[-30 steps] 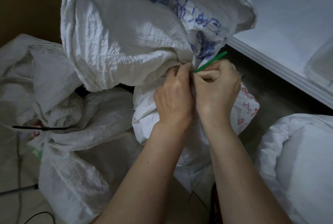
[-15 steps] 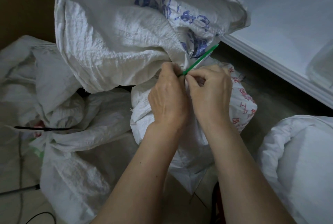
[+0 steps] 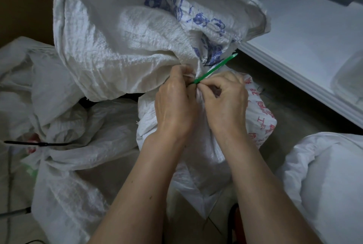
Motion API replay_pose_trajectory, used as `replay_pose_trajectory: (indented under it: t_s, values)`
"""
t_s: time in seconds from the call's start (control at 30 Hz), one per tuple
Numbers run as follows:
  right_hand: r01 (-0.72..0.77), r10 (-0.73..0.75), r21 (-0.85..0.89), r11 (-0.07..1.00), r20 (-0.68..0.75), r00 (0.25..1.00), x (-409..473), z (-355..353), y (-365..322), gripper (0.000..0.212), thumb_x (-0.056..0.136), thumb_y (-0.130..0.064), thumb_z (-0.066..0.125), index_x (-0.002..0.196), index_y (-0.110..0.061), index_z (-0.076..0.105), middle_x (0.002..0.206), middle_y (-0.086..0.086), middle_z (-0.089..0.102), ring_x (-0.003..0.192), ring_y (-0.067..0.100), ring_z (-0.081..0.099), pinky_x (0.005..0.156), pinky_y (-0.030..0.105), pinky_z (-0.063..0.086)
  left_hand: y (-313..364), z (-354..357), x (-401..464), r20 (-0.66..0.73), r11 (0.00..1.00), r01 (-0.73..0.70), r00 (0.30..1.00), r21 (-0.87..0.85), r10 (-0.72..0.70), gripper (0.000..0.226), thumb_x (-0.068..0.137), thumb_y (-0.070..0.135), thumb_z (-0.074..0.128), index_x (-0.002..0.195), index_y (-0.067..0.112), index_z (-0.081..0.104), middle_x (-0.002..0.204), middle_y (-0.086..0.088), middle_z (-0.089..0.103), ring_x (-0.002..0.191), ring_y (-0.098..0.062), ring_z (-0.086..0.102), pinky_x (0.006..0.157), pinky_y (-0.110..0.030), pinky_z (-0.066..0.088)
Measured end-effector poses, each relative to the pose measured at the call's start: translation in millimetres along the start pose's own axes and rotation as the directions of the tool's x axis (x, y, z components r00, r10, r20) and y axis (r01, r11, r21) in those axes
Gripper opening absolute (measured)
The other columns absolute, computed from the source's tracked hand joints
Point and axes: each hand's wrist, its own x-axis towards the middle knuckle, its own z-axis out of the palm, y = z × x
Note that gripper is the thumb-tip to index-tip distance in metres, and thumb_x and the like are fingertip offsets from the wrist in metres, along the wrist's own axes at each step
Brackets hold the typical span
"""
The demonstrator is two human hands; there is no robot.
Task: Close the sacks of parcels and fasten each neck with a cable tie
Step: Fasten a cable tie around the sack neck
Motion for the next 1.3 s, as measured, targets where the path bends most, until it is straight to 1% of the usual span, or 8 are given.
replay_pose_trajectory:
  t_s: [0.07, 0.2, 0.43, 0.57, 0.67, 0.77, 0.93, 1.3]
  values:
    - [0.047, -0.049, -0.054, 0.997, -0.028, 0.998, -2.8, 2.8, 0.0, 0.008, 0.079, -0.005, 0.071, 0.084, -0.01, 0.073, 0.084, 0.0, 0.063, 0.088, 0.013, 0.044, 0.073, 0.005, 0.028, -0.9, 0.3, 0.1, -0.01, 1.0, 0.0, 1.0, -0.018, 0.0, 0.036, 0.079, 0.012, 0.054, 0.115, 0.011, 0.057, 0.095, 0.002, 0.066, 0.091, -0.022, 0.064, 0.079, -0.043, 0.052]
    - [0.102, -0.107, -0.094, 0.99, -0.056, 0.993, -3.6, 7.2, 0.9, 0.009, 0.075, -0.002, 0.074, 0.081, -0.008, 0.073, 0.081, 0.003, 0.065, 0.086, 0.013, 0.043, 0.07, 0.007, 0.028, -0.7, 0.2, 0.7, -0.056, 0.996, 0.046, 0.997, -0.082, -0.051, 0.03, 0.081, 0.0, 0.056, 0.109, 0.011, 0.057, 0.08, 0.019, 0.055, 0.085, -0.013, 0.063, 0.078, -0.039, 0.053]
    - [0.231, -0.238, -0.1, 0.968, -0.058, 0.97, 2.9, 12.6, 4.9, 0.009, 0.069, 0.001, 0.074, 0.071, -0.004, 0.066, 0.077, 0.008, 0.063, 0.081, 0.022, 0.051, 0.069, 0.018, 0.035, -2.5, -8.0, 3.9, -0.097, 0.981, 0.099, 0.988, -0.165, -0.116, 0.032, 0.074, -0.001, 0.068, 0.083, 0.025, 0.053, 0.075, 0.013, 0.062, 0.075, -0.006, 0.064, 0.075, -0.033, 0.055]
    - [0.317, -0.33, -0.104, 0.943, -0.145, 0.933, 5.5, 16.3, 8.3, 0.014, 0.066, 0.003, 0.071, 0.062, -0.001, 0.059, 0.068, 0.01, 0.059, 0.076, 0.022, 0.049, 0.066, 0.024, 0.037, -1.5, -9.0, -5.0, -0.145, 0.999, -0.01, 0.989, 0.033, 0.014, 0.015, 0.08, 0.015, 0.066, 0.092, 0.023, 0.069, 0.09, 0.011, 0.069, 0.087, -0.012, 0.065, 0.077, -0.031, 0.05]
    - [0.319, -0.333, -0.103, 0.942, -0.179, 0.926, 5.7, 15.7, 8.4, 0.016, 0.065, 0.005, 0.07, 0.059, -0.002, 0.056, 0.065, 0.009, 0.057, 0.074, 0.02, 0.046, 0.064, 0.023, 0.036, -3.8, -12.0, -5.8, -0.106, 0.966, -0.049, 0.991, 0.253, 0.078, 0.016, 0.087, 0.03, 0.062, 0.098, 0.028, 0.074, 0.104, 0.011, 0.065, 0.088, -0.016, 0.062, 0.067, -0.025, 0.037]
    - [0.316, -0.329, -0.094, 0.944, -0.201, 0.923, 6.5, 12.2, 7.5, 0.016, 0.066, 0.004, 0.068, 0.059, -0.002, 0.055, 0.064, 0.008, 0.056, 0.071, 0.024, 0.048, 0.063, 0.023, 0.036, -7.0, -13.4, -6.3, -0.068, 0.942, -0.072, 0.993, 0.329, 0.099, 0.019, 0.091, 0.035, 0.058, 0.098, 0.027, 0.072, 0.105, 0.012, 0.063, 0.081, -0.016, 0.06, 0.061, -0.026, 0.031]
    - [0.224, -0.226, -0.038, 0.974, -0.237, 0.945, 7.8, 9.4, 4.7, 0.012, 0.067, 0.0, 0.067, 0.061, -0.004, 0.058, 0.065, 0.006, 0.058, 0.071, 0.016, 0.043, 0.062, 0.02, 0.033, -6.6, -11.0, -12.4, -0.126, 0.926, -0.025, 0.989, 0.378, 0.078, 0.019, 0.096, 0.031, 0.051, 0.102, 0.024, 0.068, 0.108, 0.011, 0.06, 0.078, -0.019, 0.06, 0.058, -0.028, 0.029]
    - [0.222, -0.221, -0.018, 0.975, -0.204, 0.954, 2.8, 0.6, 2.5, 0.011, 0.069, -0.002, 0.07, 0.063, -0.005, 0.061, 0.067, 0.004, 0.06, 0.074, 0.015, 0.045, 0.064, 0.021, 0.036, -1.7, -3.8, -9.7, -0.164, 0.949, -0.182, 0.96, 0.257, 0.228, 0.019, 0.085, 0.029, 0.057, 0.091, 0.023, 0.075, 0.091, 0.007, 0.069, 0.076, -0.016, 0.064, 0.057, -0.023, 0.036]
